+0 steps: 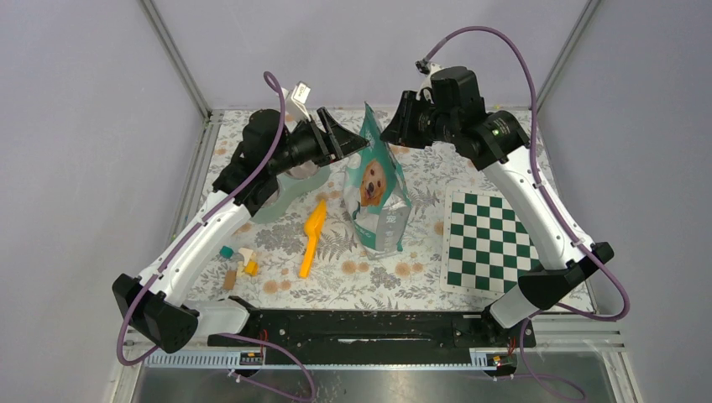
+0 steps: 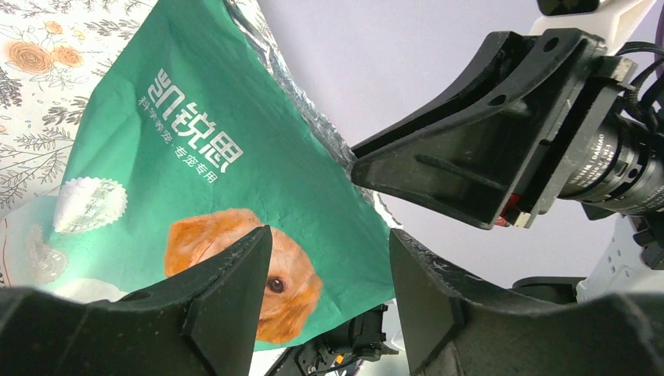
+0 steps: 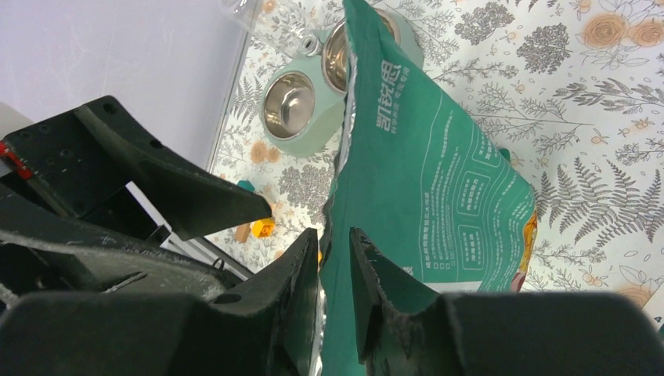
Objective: Serve the pet food
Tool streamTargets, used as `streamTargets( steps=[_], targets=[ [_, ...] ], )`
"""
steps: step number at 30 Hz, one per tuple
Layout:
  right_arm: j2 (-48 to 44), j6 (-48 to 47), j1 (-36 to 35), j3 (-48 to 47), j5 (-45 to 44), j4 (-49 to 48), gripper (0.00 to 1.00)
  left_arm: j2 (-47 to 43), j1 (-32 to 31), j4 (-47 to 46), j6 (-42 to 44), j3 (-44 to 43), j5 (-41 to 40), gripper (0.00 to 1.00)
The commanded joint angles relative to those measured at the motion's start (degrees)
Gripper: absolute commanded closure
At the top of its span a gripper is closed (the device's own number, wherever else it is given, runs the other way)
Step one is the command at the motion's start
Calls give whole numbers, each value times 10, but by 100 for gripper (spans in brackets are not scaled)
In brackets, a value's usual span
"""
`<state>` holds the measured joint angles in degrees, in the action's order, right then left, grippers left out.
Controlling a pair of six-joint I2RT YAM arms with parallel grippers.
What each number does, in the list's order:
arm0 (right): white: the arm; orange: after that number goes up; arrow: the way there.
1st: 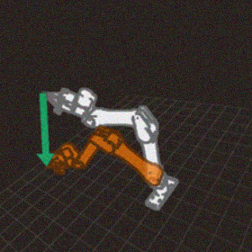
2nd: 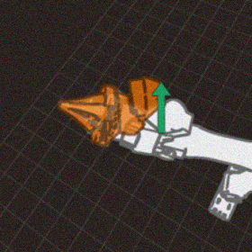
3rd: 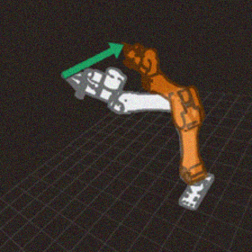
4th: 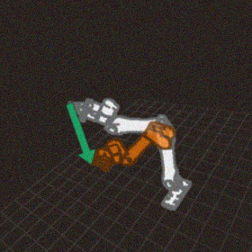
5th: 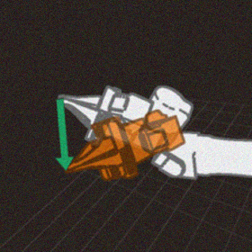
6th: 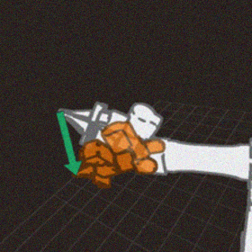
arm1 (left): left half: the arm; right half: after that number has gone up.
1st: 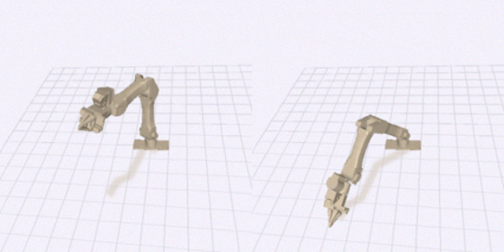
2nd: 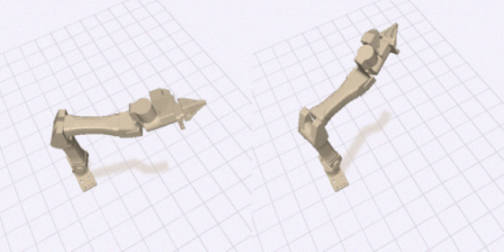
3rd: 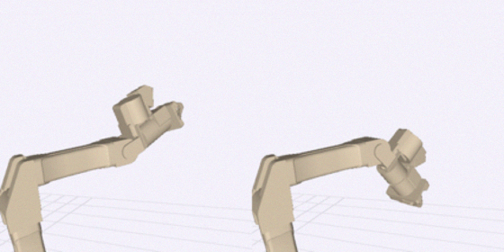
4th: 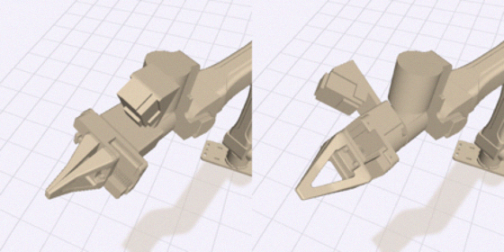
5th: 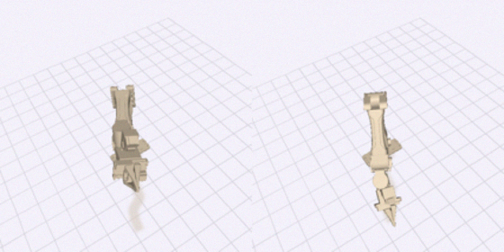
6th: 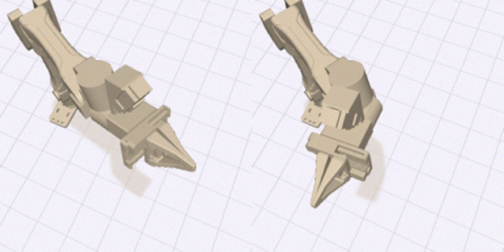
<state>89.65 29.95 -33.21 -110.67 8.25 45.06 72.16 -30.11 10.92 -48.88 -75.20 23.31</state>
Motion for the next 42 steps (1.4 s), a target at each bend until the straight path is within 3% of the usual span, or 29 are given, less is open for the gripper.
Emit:
streamTargets(
  steps=[1,6,14,19,42],
  targets=[
    [4,-21,3,-45,13,40,71,-1,-2,-15,5,-28,-13,42],
    [-2,-32,3,-48,-10,65,75,2,-2,-16,0,-27,-12,42],
    [-5,-31,2,-50,-18,68,74,4,-3,-16,-5,-25,-11,42],
    [-3,-30,3,-52,-17,63,83,5,-3,-17,-8,-26,-13,44],
    [-46,-55,2,-17,41,111,76,30,-4,-39,-32,-36,4,44]
  ],
)
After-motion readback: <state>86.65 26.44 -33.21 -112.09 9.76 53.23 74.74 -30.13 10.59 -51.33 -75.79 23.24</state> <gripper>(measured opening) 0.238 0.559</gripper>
